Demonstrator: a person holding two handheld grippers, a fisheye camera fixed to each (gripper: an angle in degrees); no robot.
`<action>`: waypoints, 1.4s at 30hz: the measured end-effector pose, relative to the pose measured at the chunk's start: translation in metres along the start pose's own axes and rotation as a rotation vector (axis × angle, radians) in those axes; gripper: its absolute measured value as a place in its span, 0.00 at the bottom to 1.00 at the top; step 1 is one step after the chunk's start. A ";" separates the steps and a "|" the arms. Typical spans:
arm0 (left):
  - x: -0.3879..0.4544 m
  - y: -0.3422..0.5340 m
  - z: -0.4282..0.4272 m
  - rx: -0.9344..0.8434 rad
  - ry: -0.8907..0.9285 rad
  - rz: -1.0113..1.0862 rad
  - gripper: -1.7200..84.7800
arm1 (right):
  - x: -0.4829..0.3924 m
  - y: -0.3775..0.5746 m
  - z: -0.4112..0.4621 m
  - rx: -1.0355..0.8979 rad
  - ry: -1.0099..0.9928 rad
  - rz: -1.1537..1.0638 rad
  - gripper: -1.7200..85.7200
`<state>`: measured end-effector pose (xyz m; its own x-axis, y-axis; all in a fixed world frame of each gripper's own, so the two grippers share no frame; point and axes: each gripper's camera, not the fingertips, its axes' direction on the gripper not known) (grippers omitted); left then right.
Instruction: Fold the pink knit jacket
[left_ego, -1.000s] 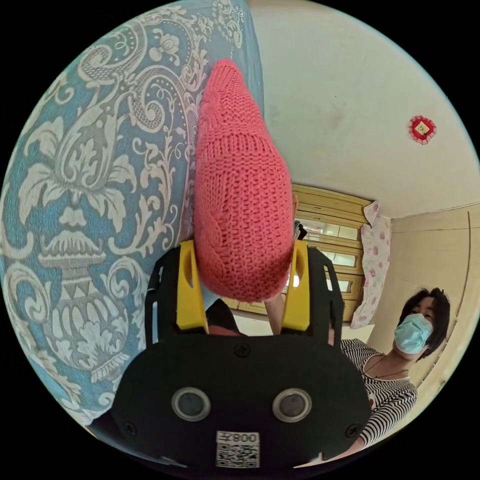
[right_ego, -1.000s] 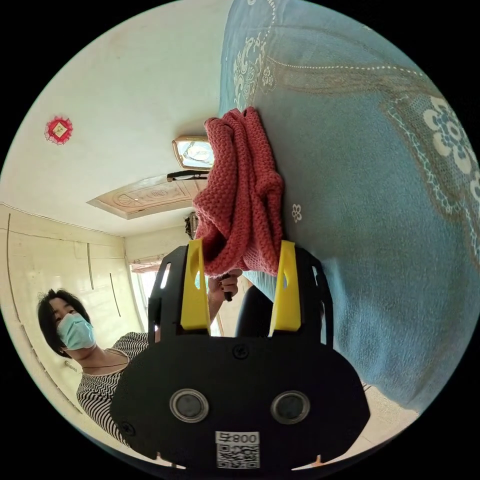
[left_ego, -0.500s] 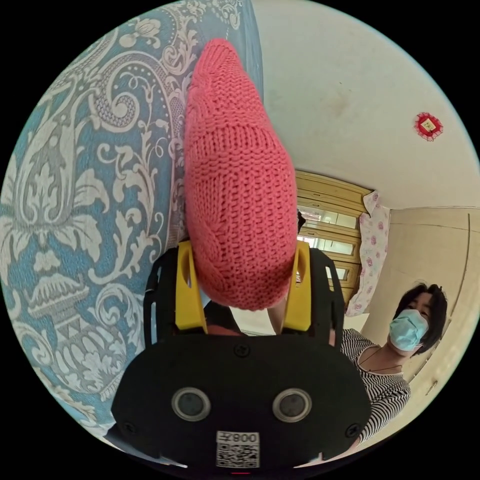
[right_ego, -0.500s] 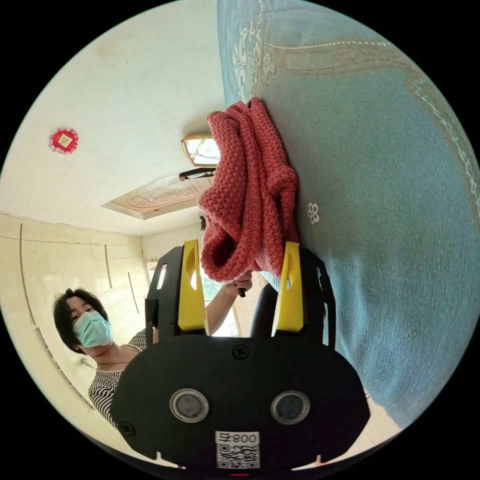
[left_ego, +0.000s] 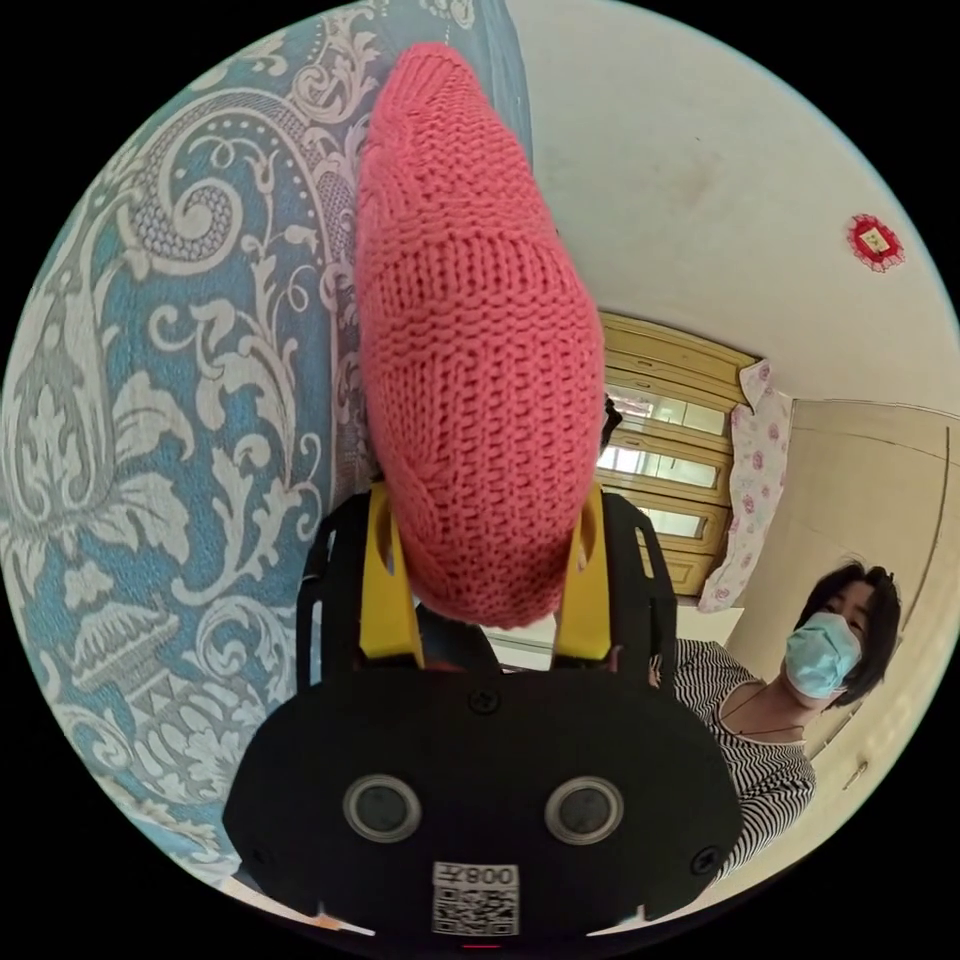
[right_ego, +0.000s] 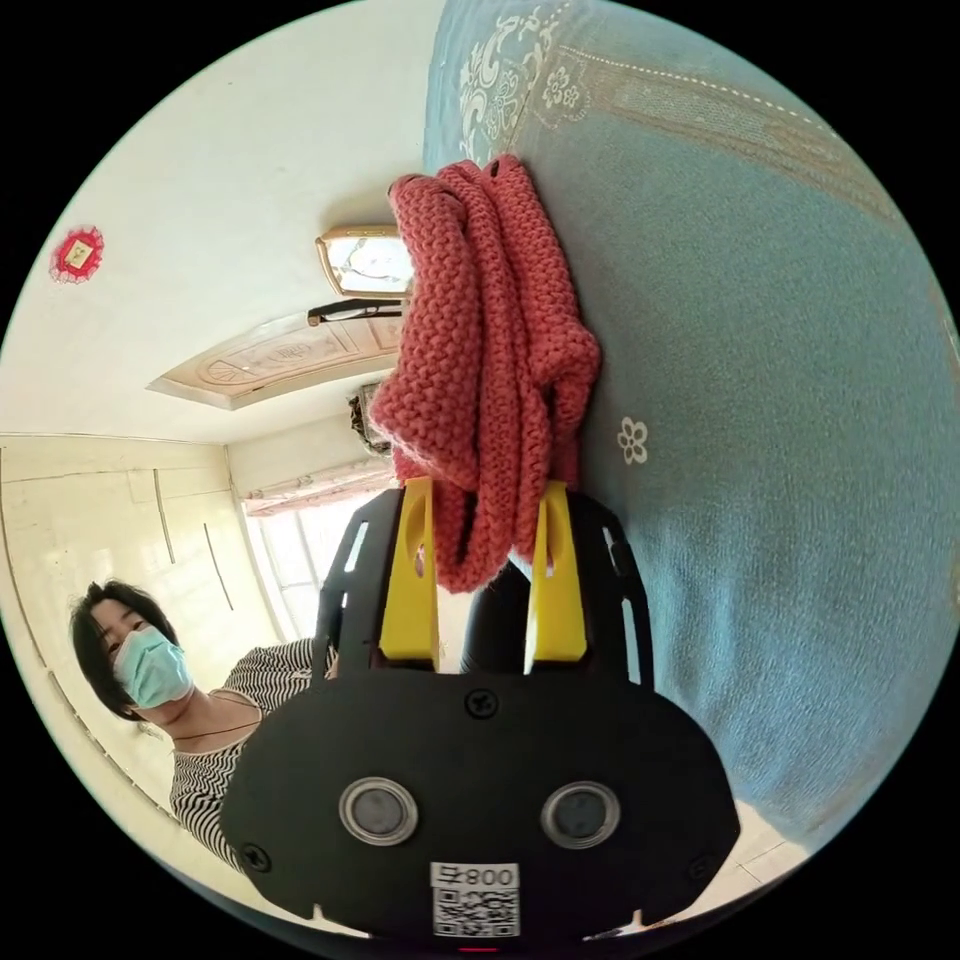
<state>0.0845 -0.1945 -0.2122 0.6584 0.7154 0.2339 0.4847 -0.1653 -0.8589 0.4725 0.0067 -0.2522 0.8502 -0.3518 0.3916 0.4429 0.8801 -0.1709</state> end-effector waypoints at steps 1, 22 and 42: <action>0.001 0.002 0.001 0.010 0.006 -0.001 0.29 | -0.002 0.001 0.001 0.005 -0.001 -0.004 0.16; 0.042 0.150 0.048 0.012 0.120 -0.028 0.28 | -0.040 0.161 0.014 0.016 -0.038 -0.058 0.12; 0.070 0.212 0.097 0.027 0.114 0.106 0.28 | -0.069 0.271 0.014 0.035 -0.042 -0.230 0.12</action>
<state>0.1775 -0.1134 -0.4219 0.7672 0.6126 0.1898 0.3940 -0.2167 -0.8932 0.5299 0.2741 -0.3125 0.7151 -0.5312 0.4543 0.6127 0.7892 -0.0416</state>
